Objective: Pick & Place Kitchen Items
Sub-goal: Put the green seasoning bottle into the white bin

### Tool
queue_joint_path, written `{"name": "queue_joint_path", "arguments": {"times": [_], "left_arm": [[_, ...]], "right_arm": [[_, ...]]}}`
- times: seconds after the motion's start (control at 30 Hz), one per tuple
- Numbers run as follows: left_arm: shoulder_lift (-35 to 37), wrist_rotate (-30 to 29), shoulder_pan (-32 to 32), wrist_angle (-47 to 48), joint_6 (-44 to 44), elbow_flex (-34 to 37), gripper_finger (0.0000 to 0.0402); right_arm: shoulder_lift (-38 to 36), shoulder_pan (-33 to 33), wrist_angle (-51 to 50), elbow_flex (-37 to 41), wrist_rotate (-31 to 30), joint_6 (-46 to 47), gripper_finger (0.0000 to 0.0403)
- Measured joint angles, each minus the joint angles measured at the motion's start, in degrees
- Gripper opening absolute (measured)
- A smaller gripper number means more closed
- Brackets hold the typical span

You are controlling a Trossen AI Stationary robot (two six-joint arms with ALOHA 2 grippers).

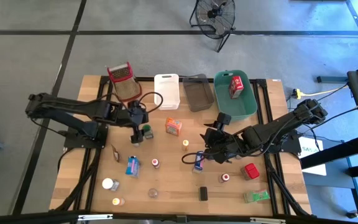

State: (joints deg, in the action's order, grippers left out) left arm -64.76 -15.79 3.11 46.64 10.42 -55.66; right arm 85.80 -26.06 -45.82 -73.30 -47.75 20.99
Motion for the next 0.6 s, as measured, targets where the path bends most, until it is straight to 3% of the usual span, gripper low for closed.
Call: {"name": "queue_joint_path", "arguments": {"times": [0.23,0.6], "left_arm": [[-4.16,6.02,-2.9,0.21,-2.25,0.0,0.0313],[-9.54,10.85,-9.26,4.6,-3.18,0.0,0.0313]], "right_arm": [[0.0,-0.24,0.5,0.0,0.03,0.89,0.0211],[0.0,-0.23,1.47,0.0,0.46,0.82,0.0211]]}}
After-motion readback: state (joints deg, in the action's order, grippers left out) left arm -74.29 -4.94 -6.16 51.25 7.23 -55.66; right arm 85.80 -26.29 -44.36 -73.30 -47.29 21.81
